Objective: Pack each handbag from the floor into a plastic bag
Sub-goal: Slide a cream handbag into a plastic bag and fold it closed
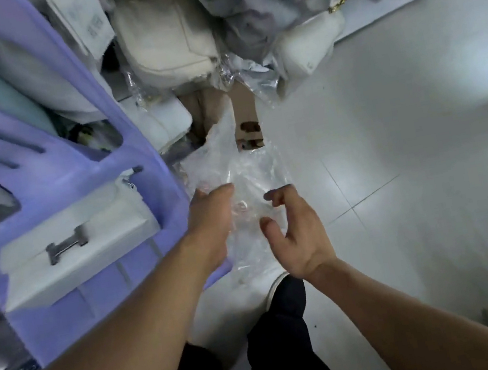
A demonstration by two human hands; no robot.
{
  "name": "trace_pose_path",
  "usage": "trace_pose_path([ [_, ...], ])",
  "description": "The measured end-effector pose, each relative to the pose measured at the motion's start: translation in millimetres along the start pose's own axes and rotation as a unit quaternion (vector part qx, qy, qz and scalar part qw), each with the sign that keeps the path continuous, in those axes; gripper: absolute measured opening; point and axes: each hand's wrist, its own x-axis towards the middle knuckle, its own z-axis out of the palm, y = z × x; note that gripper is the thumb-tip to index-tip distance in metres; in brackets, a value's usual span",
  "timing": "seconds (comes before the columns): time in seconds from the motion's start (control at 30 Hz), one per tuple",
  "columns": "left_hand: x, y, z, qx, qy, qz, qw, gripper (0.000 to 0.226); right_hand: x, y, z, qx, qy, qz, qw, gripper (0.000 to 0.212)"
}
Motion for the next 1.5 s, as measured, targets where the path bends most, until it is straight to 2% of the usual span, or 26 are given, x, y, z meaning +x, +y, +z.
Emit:
trace_pose_path([
  [0.07, -19, 30, -31, -0.028, 0.012, 0.035, 0.999, 0.010, 13, -30, 1, 0.097, 0.083, 0.135, 0.983, 0.018],
  [0.13, -41, 53, -64, -0.046, -0.023, 0.037, 0.998, 0.004, 32, -61, 7, 0.136, 0.116, 0.232, 0.956, 0.020],
  [0.23, -69, 76, -117, -0.067, -0.071, 0.027, 0.995, 0.012, 54, -102, 24, 0.201, 0.053, 0.271, 0.940, 0.040],
  [0.33, -84, 91, -170, -0.101, -0.062, 0.015, 0.993, 0.003, 68, -135, 48, 0.254, -0.040, 0.255, 0.932, 0.025],
  [0.4, -86, 94, -209, -0.109, -0.001, 0.016, 0.994, 0.008, 69, -159, 70, 0.261, -0.080, 0.275, 0.922, 0.009],
  [0.5, -82, 86, -264, -0.070, 0.154, 0.044, 0.985, 0.012, 61, -188, 105, 0.307, -0.158, 0.292, 0.892, 0.017],
  [0.53, -78, 77, -284, -0.028, 0.214, 0.064, 0.974, 0.020, 57, -198, 115, 0.303, -0.184, 0.286, 0.890, 0.020],
  [0.57, -75, 67, -303, 0.026, 0.265, 0.072, 0.961, 0.038, 52, -208, 124, 0.287, -0.206, 0.276, 0.894, 0.023],
  [0.63, -73, 47, -333, 0.130, 0.362, 0.061, 0.921, 0.071, 45, -221, 144, 0.241, -0.234, 0.252, 0.907, 0.020],
  [0.67, -74, 39, -342, 0.161, 0.414, 0.056, 0.894, 0.076, 43, -227, 154, 0.221, -0.248, 0.245, 0.911, 0.016],
  [0.73, -81, 28, -349, 0.178, 0.499, 0.051, 0.846, 0.074, 38, -238, 171, 0.196, -0.273, 0.253, 0.907, 0.013],
  [0.8, -85, 14, -351, 0.194, 0.538, 0.142, 0.808, 0.061, 29, -248, 188, 0.176, -0.304, 0.269, 0.897, 0.013],
  [0.83, -84, 5, -350, 0.201, 0.518, 0.213, 0.803, 0.050, 25, -251, 196, 0.169, -0.320, 0.273, 0.892, 0.013],
  [0.87, -85, -2, -348, 0.198, 0.465, 0.264, 0.821, 0.039, 20, -252, 204, 0.159, -0.336, 0.274, 0.887, 0.014],
  [0.9, -85, -7, -343, 0.183, 0.393, 0.279, 0.857, 0.031, 16, -254, 212, 0.147, -0.356, 0.271, 0.882, 0.013],
  [0.97, -83, -14, -333, 0.154, 0.239, 0.245, 0.927, 0.036, 7, -255, 226, 0.132, -0.407, 0.257, 0.867, 0.013],
  [1.0, -81, -18, -330, 0.137, 0.183, 0.228, 0.947, 0.047, 4, -256, 233, 0.137, -0.426, 0.258, 0.857, 0.019],
  [1.07, -74, -21, -331, 0.078, 0.132, 0.193, 0.969, 0.061, 3, -255, 243, 0.161, -0.443, 0.275, 0.838, 0.038],
  [1.17, -68, -27, -343, 0.000, 0.127, 0.142, 0.982, 0.042, 9, -252, 248, 0.185, -0.449, 0.311, 0.817, 0.039],
  [1.2, -67, -28, -346, -0.002, 0.136, 0.132, 0.982, 0.034, 10, -252, 249, 0.182, -0.446, 0.309, 0.820, 0.036],
  [1.3, -61, -29, -350, -0.002, 0.202, 0.119, 0.972, 0.020, 8, -260, 258, 0.173, -0.361, 0.241, 0.884, 0.015],
  [1.33, -58, -29, -350, -0.004, 0.231, 0.120, 0.966, 0.018, 7, -262, 262, 0.166, -0.326, 0.214, 0.906, 0.014],
  [1.4, -53, -27, -352, -0.009, 0.273, 0.128, 0.954, 0.017, 11, -265, 268, 0.122, -0.296, 0.143, 0.937, 0.025],
  [1.5, -49, -24, -356, -0.027, 0.306, 0.122, 0.944, 0.020, 26, -260, 264, 0.002, -0.326, 0.031, 0.945, 0.042],
])
